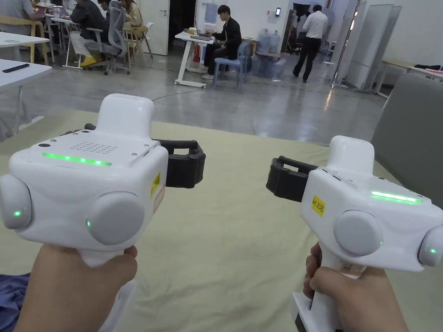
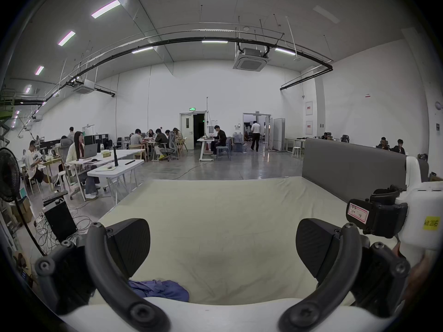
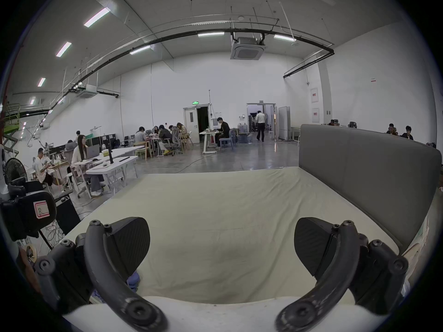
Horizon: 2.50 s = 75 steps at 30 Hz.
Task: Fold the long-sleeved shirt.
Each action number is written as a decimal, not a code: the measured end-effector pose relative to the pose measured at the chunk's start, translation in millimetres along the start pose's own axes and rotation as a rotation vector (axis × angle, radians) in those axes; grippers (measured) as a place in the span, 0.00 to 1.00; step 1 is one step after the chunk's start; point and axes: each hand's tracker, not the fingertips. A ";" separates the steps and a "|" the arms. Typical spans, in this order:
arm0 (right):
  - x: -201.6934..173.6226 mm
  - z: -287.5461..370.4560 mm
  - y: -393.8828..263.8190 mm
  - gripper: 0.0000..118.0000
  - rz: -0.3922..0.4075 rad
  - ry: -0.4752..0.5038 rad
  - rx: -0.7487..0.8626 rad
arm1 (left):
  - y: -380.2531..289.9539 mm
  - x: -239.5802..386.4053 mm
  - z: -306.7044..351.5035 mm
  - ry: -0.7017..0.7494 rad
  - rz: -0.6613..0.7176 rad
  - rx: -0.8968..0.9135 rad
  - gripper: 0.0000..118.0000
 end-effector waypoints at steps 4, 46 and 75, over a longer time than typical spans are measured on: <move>-0.5 -0.3 0.4 0.99 0.003 0.004 0.000 | 0.9 0.1 -0.5 -0.006 0.004 -0.005 1.00; -25.1 -5.4 -7.7 0.00 0.129 -0.024 0.004 | -14.1 -8.3 -10.5 -0.089 0.050 -0.013 0.00; -251.6 -19.1 -44.1 0.00 0.231 0.746 -0.037 | -106.0 -244.6 -7.3 0.274 0.196 -0.423 0.21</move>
